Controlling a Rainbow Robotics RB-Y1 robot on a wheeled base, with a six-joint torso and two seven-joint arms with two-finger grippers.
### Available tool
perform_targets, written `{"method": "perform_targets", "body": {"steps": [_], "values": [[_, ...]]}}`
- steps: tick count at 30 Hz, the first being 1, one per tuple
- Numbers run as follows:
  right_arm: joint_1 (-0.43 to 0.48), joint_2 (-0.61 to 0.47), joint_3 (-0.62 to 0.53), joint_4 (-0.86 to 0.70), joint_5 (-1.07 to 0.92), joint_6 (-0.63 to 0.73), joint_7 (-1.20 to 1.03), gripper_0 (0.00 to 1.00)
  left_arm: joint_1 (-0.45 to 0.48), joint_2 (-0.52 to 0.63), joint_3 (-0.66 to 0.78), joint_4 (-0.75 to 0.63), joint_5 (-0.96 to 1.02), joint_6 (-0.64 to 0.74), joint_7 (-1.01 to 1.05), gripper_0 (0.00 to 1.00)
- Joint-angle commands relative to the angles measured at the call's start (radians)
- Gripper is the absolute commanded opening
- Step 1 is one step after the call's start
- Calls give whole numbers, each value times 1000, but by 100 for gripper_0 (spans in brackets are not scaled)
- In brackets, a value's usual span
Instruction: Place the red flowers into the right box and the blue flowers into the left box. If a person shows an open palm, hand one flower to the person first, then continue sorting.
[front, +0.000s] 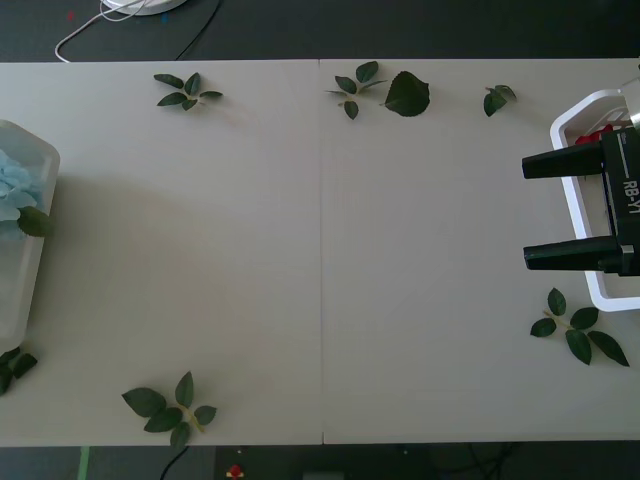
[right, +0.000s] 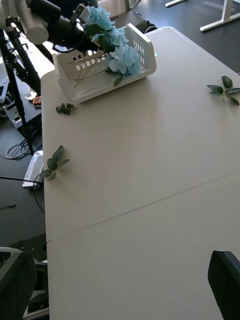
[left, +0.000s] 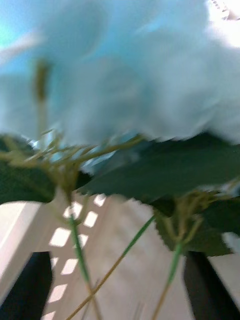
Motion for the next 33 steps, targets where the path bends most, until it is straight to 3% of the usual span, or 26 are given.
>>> {"method": "perform_targets", "body": {"steps": [1,6,11,15,21,29,33], "values": [[8,16,4,-21,-12,1,27,100,-29,36,7,-78,-3,-12,76,100],[8,16,4,-21,-12,1,27,100,-29,57,27,-187,12,64,85,100],[8,16,4,-21,-12,1,27,100,-29,71,90,-399,17,369,79,100],[8,16,4,-21,-12,1,27,100,-32,80,175,-598,76,694,65,100],[8,16,4,-21,-12,1,27,100,-102,28,212,-868,102,1048,-32,100],[8,16,4,-21,-12,1,27,100,-135,-172,218,-1083,144,1131,-418,100],[8,16,4,-21,-12,1,27,100,-135,-191,185,-1137,234,1130,-644,100]]}}
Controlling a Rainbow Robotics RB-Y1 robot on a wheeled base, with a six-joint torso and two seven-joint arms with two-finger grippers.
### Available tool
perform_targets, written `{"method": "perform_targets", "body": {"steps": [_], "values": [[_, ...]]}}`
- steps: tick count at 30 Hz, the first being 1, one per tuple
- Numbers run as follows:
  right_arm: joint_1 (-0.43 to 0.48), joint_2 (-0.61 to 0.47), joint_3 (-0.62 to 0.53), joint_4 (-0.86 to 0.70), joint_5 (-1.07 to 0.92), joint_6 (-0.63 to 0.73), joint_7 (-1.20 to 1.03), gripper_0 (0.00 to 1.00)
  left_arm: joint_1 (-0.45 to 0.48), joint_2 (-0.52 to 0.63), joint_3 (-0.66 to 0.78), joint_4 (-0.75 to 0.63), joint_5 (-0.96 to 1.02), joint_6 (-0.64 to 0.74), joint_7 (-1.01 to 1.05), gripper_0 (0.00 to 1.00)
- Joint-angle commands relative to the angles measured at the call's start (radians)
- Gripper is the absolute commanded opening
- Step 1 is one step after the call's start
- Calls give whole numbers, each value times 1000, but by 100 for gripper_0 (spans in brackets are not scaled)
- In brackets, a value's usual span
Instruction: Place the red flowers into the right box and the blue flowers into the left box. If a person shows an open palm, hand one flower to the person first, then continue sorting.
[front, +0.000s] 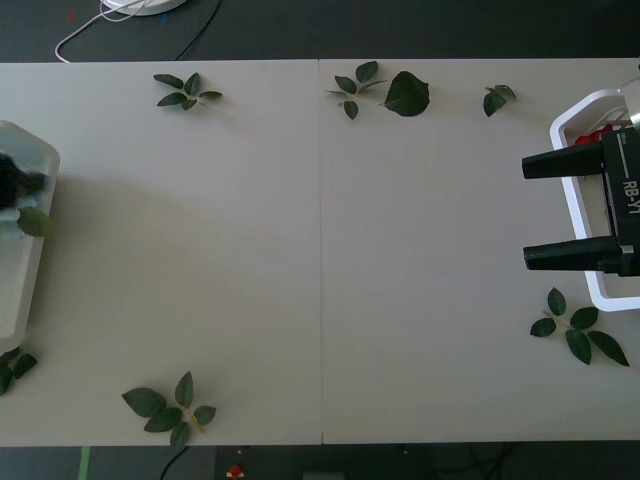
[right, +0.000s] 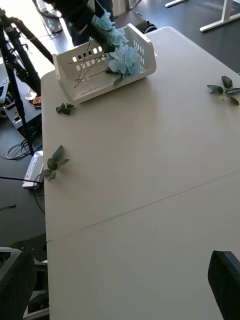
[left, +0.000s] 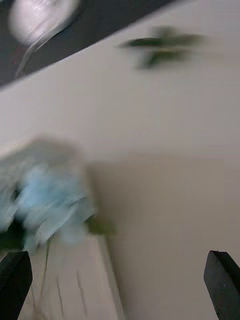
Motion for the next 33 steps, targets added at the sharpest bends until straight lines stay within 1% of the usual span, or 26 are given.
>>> {"method": "perform_targets", "body": {"steps": [1,5,8,14,19,24,33], "values": [[8,16,4,-21,-12,1,27,100,-29,-20,-21,-87,101,3,-164,100],[8,16,4,-21,-12,1,27,100,-29,18,-78,-133,153,-12,-274,100],[8,16,4,-21,-12,1,27,100,-29,64,-114,-149,187,-66,-370,100],[8,16,4,-21,-12,1,27,100,-15,166,-173,-149,316,-264,-521,100],[8,16,4,-21,-12,1,27,100,52,304,-206,-149,468,-479,-587,100],[8,16,4,-21,-12,1,27,100,94,383,-242,-150,595,-623,-618,100],[8,16,4,-21,-12,1,27,100,95,373,-275,-150,653,-626,-621,100]]}}
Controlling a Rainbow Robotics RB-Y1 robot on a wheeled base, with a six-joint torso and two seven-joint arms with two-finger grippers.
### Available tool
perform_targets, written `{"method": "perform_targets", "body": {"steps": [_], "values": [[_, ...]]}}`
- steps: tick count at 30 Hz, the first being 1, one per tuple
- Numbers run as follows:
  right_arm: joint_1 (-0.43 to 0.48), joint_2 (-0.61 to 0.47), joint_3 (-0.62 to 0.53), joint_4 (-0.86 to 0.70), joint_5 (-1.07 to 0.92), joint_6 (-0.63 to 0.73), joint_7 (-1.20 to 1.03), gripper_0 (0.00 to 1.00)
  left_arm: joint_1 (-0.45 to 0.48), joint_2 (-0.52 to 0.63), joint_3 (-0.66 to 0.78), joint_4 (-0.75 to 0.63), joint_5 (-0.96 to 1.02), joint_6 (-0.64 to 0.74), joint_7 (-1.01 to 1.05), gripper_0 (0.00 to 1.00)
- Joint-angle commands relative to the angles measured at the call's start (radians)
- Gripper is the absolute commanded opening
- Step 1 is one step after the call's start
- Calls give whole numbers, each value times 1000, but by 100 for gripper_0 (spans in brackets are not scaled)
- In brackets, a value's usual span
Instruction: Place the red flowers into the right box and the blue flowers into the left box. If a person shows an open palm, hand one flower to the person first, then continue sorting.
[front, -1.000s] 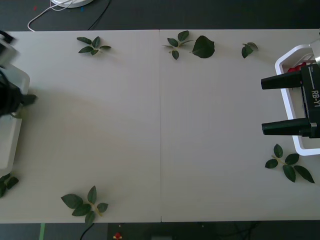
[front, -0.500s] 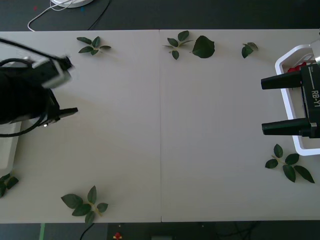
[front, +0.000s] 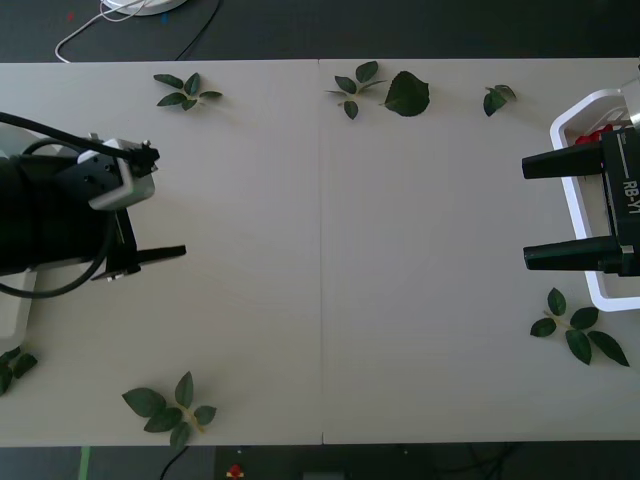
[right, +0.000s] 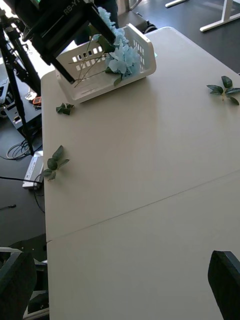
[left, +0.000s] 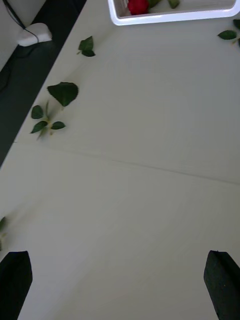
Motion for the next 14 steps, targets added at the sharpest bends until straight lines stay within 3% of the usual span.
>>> {"method": "perform_targets", "body": {"steps": [1,14], "values": [[8,16,4,-21,-12,1,27,100,17,19,-31,-27,20,-16,7,100],[8,16,4,-21,-12,1,27,100,17,19,-31,-27,20,-16,7,100]]}}
